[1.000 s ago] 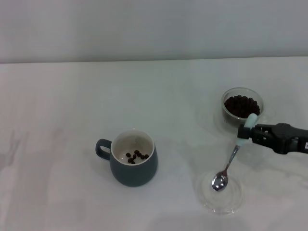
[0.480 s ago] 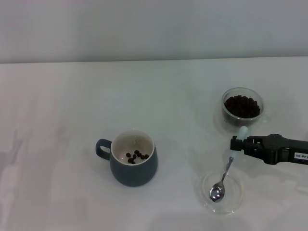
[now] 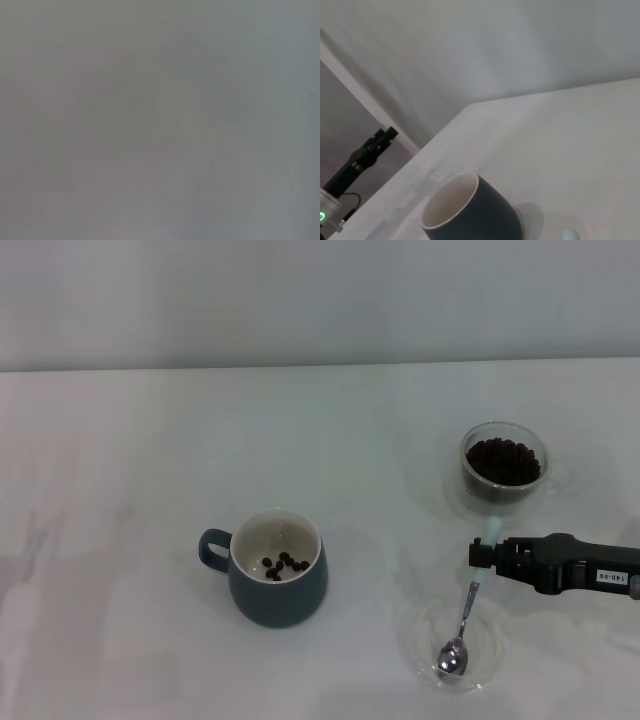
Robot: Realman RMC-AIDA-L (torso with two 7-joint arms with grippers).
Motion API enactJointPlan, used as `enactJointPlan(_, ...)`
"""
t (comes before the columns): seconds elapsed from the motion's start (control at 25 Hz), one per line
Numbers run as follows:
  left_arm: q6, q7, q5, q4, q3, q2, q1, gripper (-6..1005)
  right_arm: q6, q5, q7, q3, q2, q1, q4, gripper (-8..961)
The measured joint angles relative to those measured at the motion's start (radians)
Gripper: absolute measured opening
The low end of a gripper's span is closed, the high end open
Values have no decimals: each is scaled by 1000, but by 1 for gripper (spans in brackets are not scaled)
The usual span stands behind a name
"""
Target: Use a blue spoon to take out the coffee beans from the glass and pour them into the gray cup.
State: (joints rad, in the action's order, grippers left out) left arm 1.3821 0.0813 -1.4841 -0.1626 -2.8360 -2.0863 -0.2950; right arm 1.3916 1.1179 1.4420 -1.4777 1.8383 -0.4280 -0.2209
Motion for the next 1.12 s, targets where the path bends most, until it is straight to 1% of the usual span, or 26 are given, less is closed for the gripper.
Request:
enactJointPlan(0.12,0,0,0,0,2,0,2,873,-16,7,8,-1,4,0,0,142)
enactJointPlan(0.64,0,0,-1,1,4,2,-5,872,-20,34,30,-1,4,-13,0,141)
enactJointPlan(0.84,0,0,-2,2,4,2,-9,873,-25,50,46,-2,11,-20,0,140)
enactJointPlan(0.96,0,0,-9,3,4,2,-13,873,-26,63,51,-2,13,-26,0,193)
enactJointPlan(1.12,0,0,-11,5,4,2,-16,873,-28,66,52,-1,15,-28,-5,322)
